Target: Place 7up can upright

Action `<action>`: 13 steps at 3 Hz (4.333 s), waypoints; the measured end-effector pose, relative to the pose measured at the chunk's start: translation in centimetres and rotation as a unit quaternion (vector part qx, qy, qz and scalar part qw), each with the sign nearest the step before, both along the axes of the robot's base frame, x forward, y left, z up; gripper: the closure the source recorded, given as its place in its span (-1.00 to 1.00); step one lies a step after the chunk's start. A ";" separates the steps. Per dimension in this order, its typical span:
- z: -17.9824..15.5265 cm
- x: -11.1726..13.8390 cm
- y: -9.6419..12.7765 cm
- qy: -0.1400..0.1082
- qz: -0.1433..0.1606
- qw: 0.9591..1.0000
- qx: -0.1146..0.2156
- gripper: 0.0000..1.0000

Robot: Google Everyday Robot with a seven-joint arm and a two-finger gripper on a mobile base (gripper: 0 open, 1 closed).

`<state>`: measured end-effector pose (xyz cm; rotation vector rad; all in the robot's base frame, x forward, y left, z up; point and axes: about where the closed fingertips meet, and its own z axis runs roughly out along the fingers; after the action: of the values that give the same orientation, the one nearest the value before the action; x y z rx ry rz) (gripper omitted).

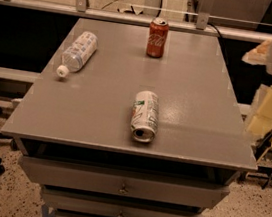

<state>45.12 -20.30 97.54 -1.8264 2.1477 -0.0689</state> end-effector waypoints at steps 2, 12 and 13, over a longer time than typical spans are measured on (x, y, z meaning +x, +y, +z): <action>-0.9 5.7 11.0 -0.009 0.307 0.951 0.038 -1.00; -13.0 4.0 17.6 0.011 0.650 0.746 -0.144 -1.00; -14.1 4.1 17.9 0.026 0.644 0.744 -0.174 -1.00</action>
Offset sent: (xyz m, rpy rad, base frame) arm 0.0641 0.1566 -0.0191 0.1063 -0.0105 0.9989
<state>49.22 -2.43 83.46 -3.0980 0.4628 -0.0926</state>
